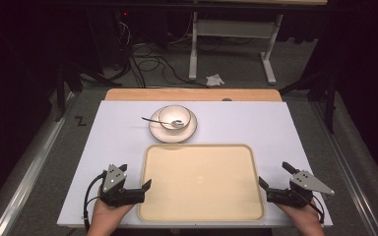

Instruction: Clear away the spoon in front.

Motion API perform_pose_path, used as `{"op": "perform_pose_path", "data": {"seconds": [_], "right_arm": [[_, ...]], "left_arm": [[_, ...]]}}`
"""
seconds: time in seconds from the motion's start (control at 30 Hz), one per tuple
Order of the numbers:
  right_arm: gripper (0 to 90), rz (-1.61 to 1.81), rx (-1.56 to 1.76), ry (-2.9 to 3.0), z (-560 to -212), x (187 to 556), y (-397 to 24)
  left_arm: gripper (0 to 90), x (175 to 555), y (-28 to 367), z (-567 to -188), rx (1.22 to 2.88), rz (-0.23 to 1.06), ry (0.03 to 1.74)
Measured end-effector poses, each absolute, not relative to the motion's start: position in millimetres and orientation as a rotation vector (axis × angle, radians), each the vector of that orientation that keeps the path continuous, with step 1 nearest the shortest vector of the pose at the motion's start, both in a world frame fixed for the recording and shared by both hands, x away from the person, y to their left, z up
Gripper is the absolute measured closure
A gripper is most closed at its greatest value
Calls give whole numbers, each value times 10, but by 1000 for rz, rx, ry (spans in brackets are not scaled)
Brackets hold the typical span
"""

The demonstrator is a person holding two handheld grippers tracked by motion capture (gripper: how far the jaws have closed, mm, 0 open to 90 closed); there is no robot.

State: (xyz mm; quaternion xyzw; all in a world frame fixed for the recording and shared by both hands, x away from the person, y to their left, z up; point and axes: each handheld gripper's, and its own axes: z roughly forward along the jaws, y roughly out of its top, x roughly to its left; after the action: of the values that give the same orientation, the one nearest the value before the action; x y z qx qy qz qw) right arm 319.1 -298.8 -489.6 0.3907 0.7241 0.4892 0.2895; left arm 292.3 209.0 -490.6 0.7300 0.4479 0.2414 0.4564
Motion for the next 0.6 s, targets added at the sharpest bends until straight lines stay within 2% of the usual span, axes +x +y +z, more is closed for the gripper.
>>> {"op": "perform_pose_path", "data": {"seconds": [0.6], "right_arm": [[16, 1283, 1072, 1907, -4924, 3065, -3113]], "left_arm": [[43, 3071, 1925, -4848, 1830, 600, 1065]]}}
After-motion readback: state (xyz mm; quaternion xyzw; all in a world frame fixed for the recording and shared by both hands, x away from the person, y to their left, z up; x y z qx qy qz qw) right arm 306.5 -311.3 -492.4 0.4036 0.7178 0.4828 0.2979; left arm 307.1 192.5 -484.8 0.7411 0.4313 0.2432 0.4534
